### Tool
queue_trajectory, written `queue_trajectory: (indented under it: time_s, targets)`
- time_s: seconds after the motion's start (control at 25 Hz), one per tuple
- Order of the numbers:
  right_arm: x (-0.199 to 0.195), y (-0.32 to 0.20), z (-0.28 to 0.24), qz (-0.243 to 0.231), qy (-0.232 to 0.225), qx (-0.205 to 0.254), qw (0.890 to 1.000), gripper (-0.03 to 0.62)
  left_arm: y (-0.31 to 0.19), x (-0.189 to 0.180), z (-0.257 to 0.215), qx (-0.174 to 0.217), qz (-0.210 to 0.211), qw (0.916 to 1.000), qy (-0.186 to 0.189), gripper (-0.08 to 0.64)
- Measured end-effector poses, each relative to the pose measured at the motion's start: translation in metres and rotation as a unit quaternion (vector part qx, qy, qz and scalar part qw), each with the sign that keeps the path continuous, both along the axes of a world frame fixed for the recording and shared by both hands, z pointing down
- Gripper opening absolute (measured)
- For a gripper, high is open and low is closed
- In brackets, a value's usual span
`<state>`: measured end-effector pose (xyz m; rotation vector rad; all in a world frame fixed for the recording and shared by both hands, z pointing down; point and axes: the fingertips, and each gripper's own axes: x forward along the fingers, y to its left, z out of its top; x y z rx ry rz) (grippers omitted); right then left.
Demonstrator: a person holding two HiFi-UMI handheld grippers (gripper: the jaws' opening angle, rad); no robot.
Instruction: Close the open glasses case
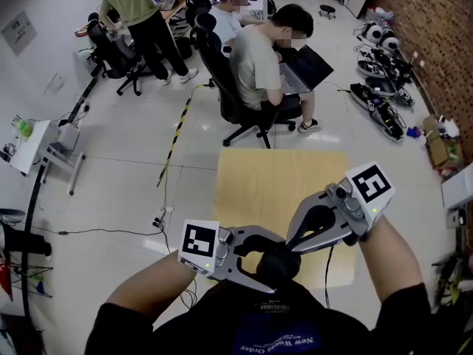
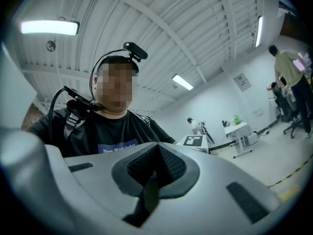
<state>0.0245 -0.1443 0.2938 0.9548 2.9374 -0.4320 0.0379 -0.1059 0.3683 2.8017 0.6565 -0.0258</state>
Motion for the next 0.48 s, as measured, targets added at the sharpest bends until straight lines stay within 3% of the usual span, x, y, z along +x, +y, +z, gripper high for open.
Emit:
queue_trajectory:
  time_s: [0.12,0.24,0.36,0.48]
  targets:
    - [0.000,-0.007,-0.001,0.020,0.004,0.009,1.000,-0.014,-0.005,0.001,-0.002,-0.033,-0.014,0.9994,0.003,0.326]
    - [-0.002,-0.022,0.005,0.076,0.039,0.051,0.995,-0.014,-0.023,-0.004,0.005,-0.061,-0.058,0.9964,-0.011,0.321]
    - [-0.002,-0.037,0.013,0.132,0.077,0.111,0.982,-0.015,-0.043,-0.012,0.012,-0.113,-0.094,0.9892,-0.006,0.314]
    - [0.000,-0.041,0.019,0.166,0.104,0.167,0.966,-0.015,-0.058,-0.021,0.013,-0.175,-0.115,0.9774,0.026,0.309]
